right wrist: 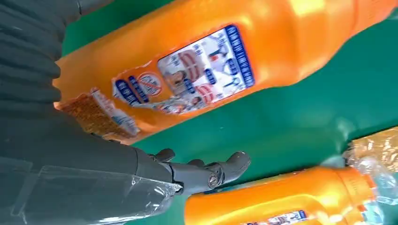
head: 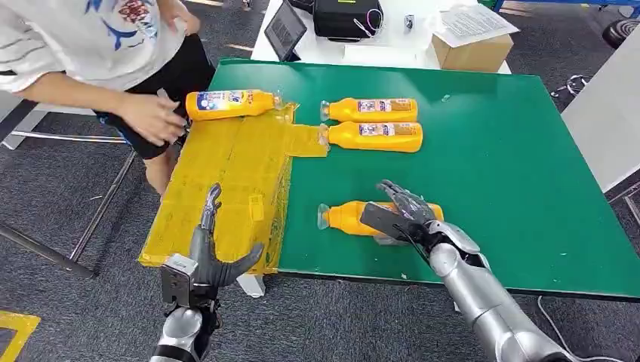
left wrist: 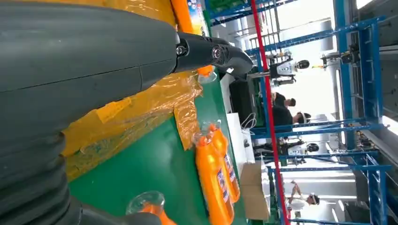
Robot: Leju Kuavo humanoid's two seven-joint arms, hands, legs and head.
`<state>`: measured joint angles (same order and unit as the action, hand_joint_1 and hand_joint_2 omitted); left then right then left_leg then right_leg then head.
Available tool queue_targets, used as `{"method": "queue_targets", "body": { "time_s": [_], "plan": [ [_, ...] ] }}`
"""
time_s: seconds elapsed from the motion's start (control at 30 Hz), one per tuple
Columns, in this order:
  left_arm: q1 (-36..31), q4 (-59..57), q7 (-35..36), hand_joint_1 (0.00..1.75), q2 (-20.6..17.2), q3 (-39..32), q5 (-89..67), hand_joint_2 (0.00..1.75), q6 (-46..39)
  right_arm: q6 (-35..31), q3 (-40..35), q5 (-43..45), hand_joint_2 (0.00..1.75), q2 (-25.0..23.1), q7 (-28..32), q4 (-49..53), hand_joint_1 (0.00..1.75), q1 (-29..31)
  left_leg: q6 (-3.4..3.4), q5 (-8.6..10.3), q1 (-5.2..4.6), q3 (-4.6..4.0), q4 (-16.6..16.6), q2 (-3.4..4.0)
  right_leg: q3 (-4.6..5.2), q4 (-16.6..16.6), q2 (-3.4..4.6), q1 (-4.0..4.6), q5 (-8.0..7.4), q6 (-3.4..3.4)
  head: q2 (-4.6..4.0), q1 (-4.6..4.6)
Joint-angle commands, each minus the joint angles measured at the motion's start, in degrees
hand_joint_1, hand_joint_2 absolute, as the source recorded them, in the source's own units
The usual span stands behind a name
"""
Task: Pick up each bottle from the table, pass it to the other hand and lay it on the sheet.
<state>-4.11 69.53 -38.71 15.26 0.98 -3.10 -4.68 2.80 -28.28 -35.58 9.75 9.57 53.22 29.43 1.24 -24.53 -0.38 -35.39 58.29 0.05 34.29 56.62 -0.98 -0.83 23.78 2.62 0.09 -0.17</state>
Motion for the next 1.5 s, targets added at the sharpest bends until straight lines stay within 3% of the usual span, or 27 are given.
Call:
{"method": "queue_targets", "body": {
  "time_s": [0.03, 0.17, 0.5, 0.63, 1.0, 1.03, 1.07, 1.1, 1.13, 1.3, 1.47, 1.5],
  "plan": [
    [-1.73, -3.51, 0.5, 0.0, -0.39, -1.19, -0.32, 1.75, -0.05, 0.47, -4.82, -1.84, 1.75, 2.32, -3.3, -5.14, 0.0, 4.33, -0.11, -0.08, 0.05, 0.23, -0.03, 0.06, -0.2, -0.03, 0.13, 0.05, 0.05, -0.11, 0.0, 0.0],
    [-1.32, -3.25, 1.01, 0.0, -0.32, -1.08, -0.45, 1.75, -0.14, -1.45, -4.75, -4.83, 1.75, 2.24, -6.36, -8.29, 0.0, 5.09, -0.09, -0.06, 0.04, 0.22, -0.03, 0.02, -0.2, -0.04, 0.08, 0.03, 0.04, -0.09, 0.0, 0.0],
    [-1.05, -3.0, 1.3, 0.0, -0.34, -1.2, -0.59, 1.75, -0.34, -1.75, -4.38, -5.76, 1.75, 2.67, -7.07, -8.72, 0.0, 4.93, -0.09, -0.05, 0.03, 0.19, -0.04, 0.01, -0.18, -0.04, 0.07, 0.02, 0.04, -0.08, 0.0, 0.0],
    [-1.86, -4.26, 1.32, 0.0, -0.47, -1.2, -0.58, 1.75, -0.06, 3.07, -5.97, -5.41, 1.75, 3.72, -6.53, -9.86, 0.0, 5.7, -0.08, -0.05, 0.03, 0.2, -0.05, 0.01, -0.19, -0.06, 0.07, 0.03, 0.03, -0.08, 0.0, 0.0],
    [-2.93, -5.91, 1.41, 0.0, -0.57, -1.15, -0.58, 1.75, 0.23, 5.79, -9.61, -4.63, 1.75, 4.25, -5.79, -14.38, 0.0, 7.55, -0.11, -0.05, 0.08, 0.35, -0.06, -0.07, -0.37, -0.11, 0.01, 0.07, 0.04, -0.11, 0.0, 0.02],
    [-3.0, -5.95, 1.41, 0.0, -0.53, -1.13, -0.57, 1.75, 0.22, 5.83, -9.69, -4.48, 1.75, 4.15, -5.68, -14.38, 0.3, 7.42, -0.09, -0.03, 0.06, 0.32, -0.06, -0.06, -0.32, -0.1, 0.01, 0.05, 0.03, -0.09, 0.0, 0.0],
    [-3.16, -6.2, 1.41, 0.0, -0.52, -1.04, -0.53, 1.75, 0.24, 5.41, -9.67, -4.01, 1.75, 3.93, -5.23, -14.22, 1.27, 7.09, -0.12, -0.04, 0.09, 0.4, -0.09, -0.08, -0.41, -0.13, 0.01, 0.08, 0.04, -0.13, 0.0, 0.0],
    [-3.23, -6.37, 1.42, 0.0, -0.54, -0.93, -0.5, 1.75, 0.19, 4.99, -9.51, -3.62, 1.75, 3.79, -4.94, -13.89, 1.57, 6.7, -0.08, -0.03, 0.06, 0.29, -0.05, -0.07, -0.31, -0.09, 0.0, 0.05, 0.03, -0.09, 0.0, 0.02],
    [-3.25, -6.48, 1.42, 0.0, -0.53, -0.86, -0.49, 1.75, 0.19, 4.58, -9.41, -3.33, 1.75, 3.76, -4.72, -13.5, 1.75, 6.36, -0.12, -0.05, 0.1, 0.41, -0.1, -0.05, -0.43, -0.16, 0.05, 0.09, 0.03, -0.13, 0.0, 0.0],
    [-2.24, -5.17, 1.33, 0.0, -0.46, -0.63, -0.34, 1.75, 0.19, -2.77, -3.53, -0.11, 1.75, 1.95, -2.89, -7.03, 1.75, 1.79, -0.08, -0.02, 0.07, 0.38, -0.08, -0.07, -0.38, -0.11, -0.02, 0.06, 0.03, -0.08, 0.0, 0.02],
    [0.18, -1.45, 1.39, 0.0, -0.04, 0.3, 0.25, 1.75, 0.08, -18.68, 9.64, 2.0, 1.75, -6.62, 4.59, 9.08, 1.75, -6.88, -0.1, -0.08, 0.1, 0.35, -0.06, 0.16, -0.3, -0.1, 0.2, 0.1, 0.01, -0.1, 0.0, 0.02],
    [0.39, -1.1, 1.41, 0.0, -0.03, 0.44, 0.32, 1.75, 0.06, -18.58, 9.82, 1.99, 1.75, -6.9, 4.5, 10.47, 1.75, -7.48, -0.14, -0.13, 0.11, 0.43, -0.07, 0.23, -0.35, -0.1, 0.29, 0.11, 0.04, -0.14, 0.0, 0.02]
  ]
}}
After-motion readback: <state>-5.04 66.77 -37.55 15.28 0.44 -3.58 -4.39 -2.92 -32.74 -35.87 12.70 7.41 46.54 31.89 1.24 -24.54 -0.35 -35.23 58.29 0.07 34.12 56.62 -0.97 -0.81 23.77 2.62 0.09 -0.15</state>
